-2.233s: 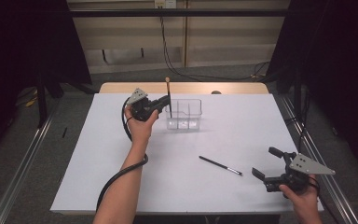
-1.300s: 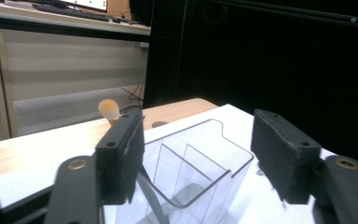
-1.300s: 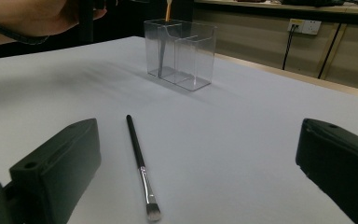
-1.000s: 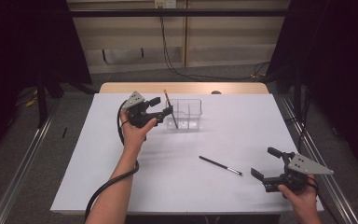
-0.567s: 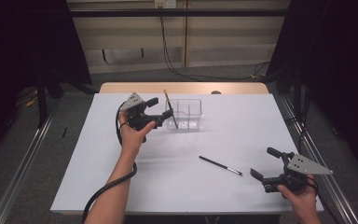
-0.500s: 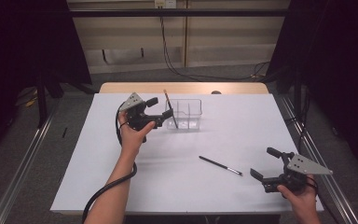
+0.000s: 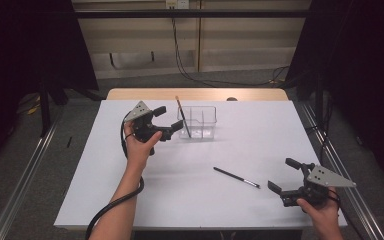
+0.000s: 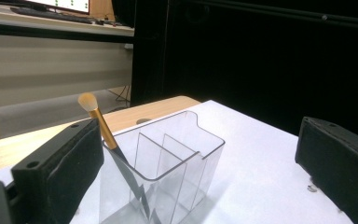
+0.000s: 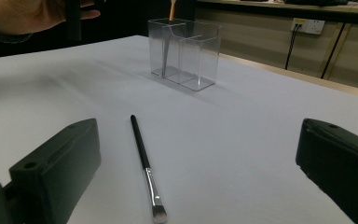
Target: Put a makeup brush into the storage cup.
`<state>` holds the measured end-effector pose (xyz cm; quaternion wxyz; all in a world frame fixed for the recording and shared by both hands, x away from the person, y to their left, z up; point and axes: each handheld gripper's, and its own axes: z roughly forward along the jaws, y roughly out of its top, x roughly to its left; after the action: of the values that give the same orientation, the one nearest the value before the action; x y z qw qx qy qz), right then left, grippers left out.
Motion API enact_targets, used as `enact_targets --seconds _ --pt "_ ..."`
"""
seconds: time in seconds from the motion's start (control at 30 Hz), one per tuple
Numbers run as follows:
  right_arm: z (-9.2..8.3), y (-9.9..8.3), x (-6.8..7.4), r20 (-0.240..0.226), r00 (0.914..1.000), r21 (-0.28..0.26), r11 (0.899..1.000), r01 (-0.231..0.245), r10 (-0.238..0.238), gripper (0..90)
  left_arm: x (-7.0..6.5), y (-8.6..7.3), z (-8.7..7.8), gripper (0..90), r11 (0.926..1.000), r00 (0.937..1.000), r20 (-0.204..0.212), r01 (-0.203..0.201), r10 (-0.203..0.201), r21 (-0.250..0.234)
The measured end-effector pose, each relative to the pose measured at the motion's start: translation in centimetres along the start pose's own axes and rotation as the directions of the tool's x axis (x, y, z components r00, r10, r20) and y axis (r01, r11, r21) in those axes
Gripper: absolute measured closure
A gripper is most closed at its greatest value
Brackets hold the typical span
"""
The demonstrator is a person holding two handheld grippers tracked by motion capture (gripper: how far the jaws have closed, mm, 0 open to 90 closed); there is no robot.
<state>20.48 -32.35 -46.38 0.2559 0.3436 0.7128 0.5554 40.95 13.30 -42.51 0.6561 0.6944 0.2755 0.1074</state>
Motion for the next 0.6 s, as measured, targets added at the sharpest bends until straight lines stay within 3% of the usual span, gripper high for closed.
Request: enact_targets --seconds 0.17,0.6 --pt "0.2 0.0 0.2 -0.004 1.0 0.005 1.0 0.002 -0.002 0.0 -0.1 0.0 -0.7 0.0 0.9999 0.9999 0.01 0.007 -0.007 -0.011" --pt "0.4 0.2 0.5 -0.007 1.0 0.005 1.0 0.006 -0.005 0.0 -0.7 -0.5 -2.7 0.0 0.9997 0.9997 0.013 -0.019 0.02 -0.015"
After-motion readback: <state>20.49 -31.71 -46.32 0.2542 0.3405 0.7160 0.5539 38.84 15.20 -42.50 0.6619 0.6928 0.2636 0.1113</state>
